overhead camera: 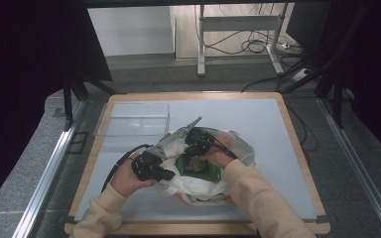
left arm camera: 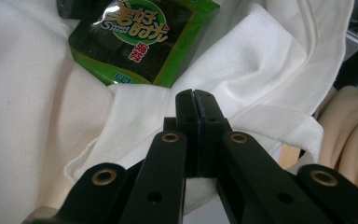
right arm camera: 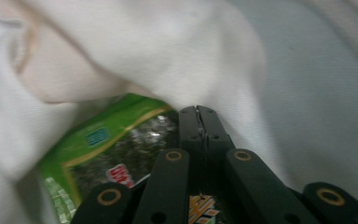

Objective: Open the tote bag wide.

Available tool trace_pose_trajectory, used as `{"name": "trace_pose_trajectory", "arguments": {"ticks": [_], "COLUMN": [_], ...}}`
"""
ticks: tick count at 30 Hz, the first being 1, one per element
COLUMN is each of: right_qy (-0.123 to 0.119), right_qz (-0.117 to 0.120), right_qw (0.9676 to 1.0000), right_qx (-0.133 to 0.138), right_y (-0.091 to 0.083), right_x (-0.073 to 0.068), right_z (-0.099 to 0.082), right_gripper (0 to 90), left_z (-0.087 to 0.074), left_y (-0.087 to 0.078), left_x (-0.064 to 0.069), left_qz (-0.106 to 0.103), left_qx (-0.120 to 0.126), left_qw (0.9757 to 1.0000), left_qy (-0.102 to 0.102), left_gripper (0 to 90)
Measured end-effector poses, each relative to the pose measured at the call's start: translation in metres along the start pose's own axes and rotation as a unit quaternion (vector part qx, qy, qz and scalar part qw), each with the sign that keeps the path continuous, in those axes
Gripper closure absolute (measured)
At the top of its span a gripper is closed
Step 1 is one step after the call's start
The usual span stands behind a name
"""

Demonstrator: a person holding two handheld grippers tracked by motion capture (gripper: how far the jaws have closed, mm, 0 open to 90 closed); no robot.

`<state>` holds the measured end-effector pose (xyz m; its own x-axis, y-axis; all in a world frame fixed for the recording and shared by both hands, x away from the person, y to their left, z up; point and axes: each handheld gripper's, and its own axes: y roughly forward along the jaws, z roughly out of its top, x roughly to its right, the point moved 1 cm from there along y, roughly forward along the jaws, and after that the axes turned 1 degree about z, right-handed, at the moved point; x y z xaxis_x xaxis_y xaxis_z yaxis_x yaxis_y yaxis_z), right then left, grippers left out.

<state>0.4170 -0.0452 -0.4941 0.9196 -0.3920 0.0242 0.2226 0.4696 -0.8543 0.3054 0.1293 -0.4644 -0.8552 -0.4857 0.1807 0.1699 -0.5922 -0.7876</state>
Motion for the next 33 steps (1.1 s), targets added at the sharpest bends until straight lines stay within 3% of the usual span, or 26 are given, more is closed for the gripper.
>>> {"name": "trace_pose_trajectory", "arguments": {"ticks": [8, 33], "right_qy": [0.001, 0.007], "right_qz": [-0.030, -0.068], "right_qw": [0.9995, 0.9976], "right_qx": [0.007, 0.014], "right_y": [0.000, -0.001], "right_x": [0.007, 0.018], "right_z": [0.004, 0.012], "right_gripper": [89.2, 89.3], "left_z": [-0.001, -0.001], "left_y": [0.002, 0.011], "left_x": [0.000, 0.001], "left_qz": [-0.004, -0.014], "left_qx": [-0.003, -0.016], "left_qw": [1.0000, 0.9998], "left_qy": [-0.001, 0.001], "left_gripper": [89.9, 89.9]}}
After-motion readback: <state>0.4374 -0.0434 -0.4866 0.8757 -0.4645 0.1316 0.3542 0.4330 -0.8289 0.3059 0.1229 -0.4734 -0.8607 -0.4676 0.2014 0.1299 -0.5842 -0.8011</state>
